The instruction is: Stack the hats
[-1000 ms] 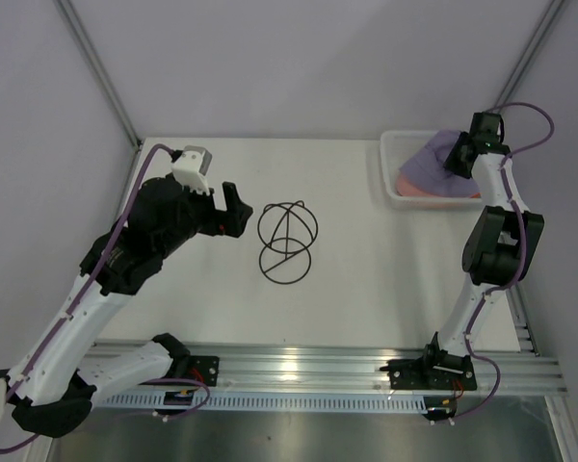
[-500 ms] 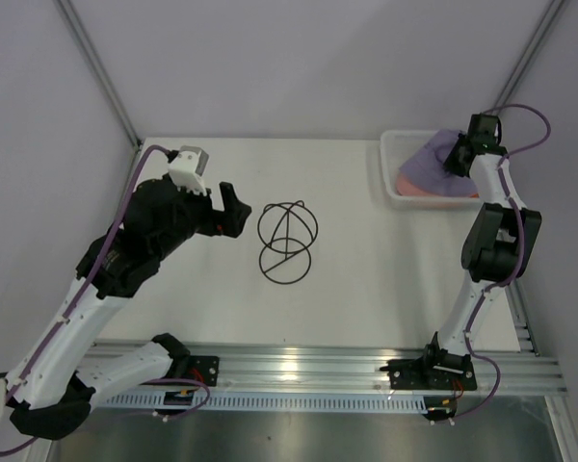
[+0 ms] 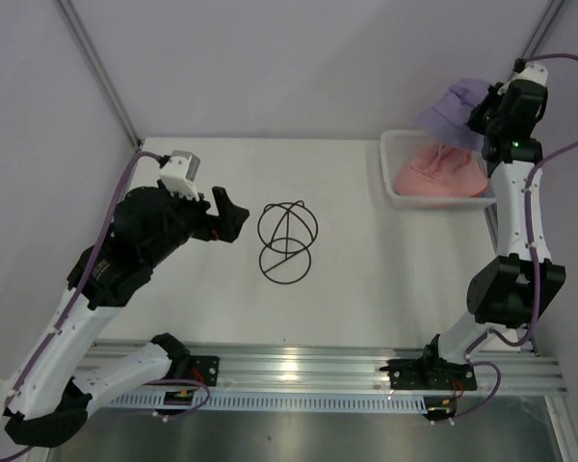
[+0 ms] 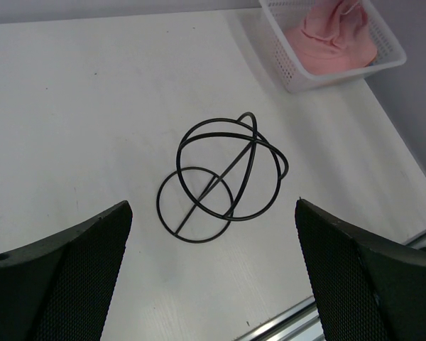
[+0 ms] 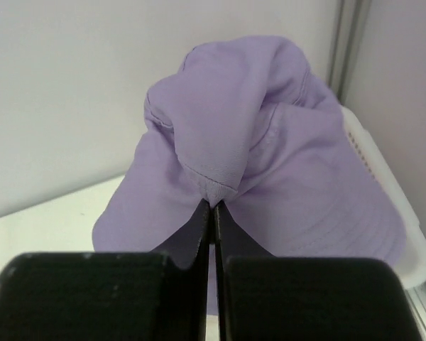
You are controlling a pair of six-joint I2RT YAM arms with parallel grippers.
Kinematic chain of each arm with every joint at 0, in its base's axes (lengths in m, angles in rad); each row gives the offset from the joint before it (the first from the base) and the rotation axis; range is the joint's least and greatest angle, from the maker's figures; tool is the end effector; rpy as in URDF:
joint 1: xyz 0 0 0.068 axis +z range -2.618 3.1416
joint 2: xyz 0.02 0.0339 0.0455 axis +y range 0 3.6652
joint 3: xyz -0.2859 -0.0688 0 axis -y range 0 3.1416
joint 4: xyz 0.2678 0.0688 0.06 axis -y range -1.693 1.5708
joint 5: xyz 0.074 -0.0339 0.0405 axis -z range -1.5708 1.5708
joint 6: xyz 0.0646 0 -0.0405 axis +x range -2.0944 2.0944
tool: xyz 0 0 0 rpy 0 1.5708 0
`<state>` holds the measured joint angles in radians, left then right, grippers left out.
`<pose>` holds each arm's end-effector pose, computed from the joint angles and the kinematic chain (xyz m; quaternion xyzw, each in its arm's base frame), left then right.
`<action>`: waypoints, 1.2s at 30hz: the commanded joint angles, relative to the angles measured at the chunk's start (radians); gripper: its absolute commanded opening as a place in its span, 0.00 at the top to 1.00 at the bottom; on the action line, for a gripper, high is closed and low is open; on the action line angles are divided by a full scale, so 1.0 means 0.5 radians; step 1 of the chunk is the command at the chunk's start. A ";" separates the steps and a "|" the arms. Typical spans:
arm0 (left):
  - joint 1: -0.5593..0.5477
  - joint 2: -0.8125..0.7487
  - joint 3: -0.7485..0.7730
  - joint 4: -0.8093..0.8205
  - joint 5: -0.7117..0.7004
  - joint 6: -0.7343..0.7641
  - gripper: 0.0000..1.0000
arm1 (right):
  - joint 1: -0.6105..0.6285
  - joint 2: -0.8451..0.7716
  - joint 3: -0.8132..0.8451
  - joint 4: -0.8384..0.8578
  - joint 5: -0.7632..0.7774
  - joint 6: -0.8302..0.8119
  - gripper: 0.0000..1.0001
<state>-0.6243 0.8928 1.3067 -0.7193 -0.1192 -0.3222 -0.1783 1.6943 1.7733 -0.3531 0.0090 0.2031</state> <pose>0.1615 -0.1069 0.4573 0.0863 0.8011 -0.2263 0.5473 0.4436 -0.0805 0.4407 0.1538 0.7821 0.0039 0.6039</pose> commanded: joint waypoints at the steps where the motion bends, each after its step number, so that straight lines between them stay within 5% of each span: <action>1: 0.015 -0.092 -0.033 0.058 0.060 -0.067 0.01 | 0.007 -0.090 0.046 0.129 -0.155 0.011 1.00; 9: 0.015 -0.138 -0.076 0.037 0.054 -0.095 0.01 | 0.093 -0.330 -0.070 0.279 -0.677 0.158 1.00; 13: 0.015 -0.123 -0.064 -0.028 -0.059 -0.144 0.00 | 0.356 -0.431 -0.107 0.332 -0.914 0.088 1.00; 18: 0.030 -0.092 0.010 -0.246 -0.347 -0.297 0.01 | 0.730 -0.450 -0.077 0.243 -0.935 -0.050 1.00; 30: 0.077 -0.239 -0.079 -0.310 -0.440 -0.469 0.00 | 1.500 -0.155 0.337 -0.058 -0.785 -0.372 1.00; 36: 0.110 -0.341 -0.095 -0.393 -0.547 -0.472 0.01 | 1.670 -0.189 0.298 -0.113 -0.671 -0.483 1.00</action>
<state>-0.5846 0.7456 1.2655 -0.8936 -0.3466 -0.5339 0.6395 1.6188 1.8965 -0.4080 -0.3740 0.0196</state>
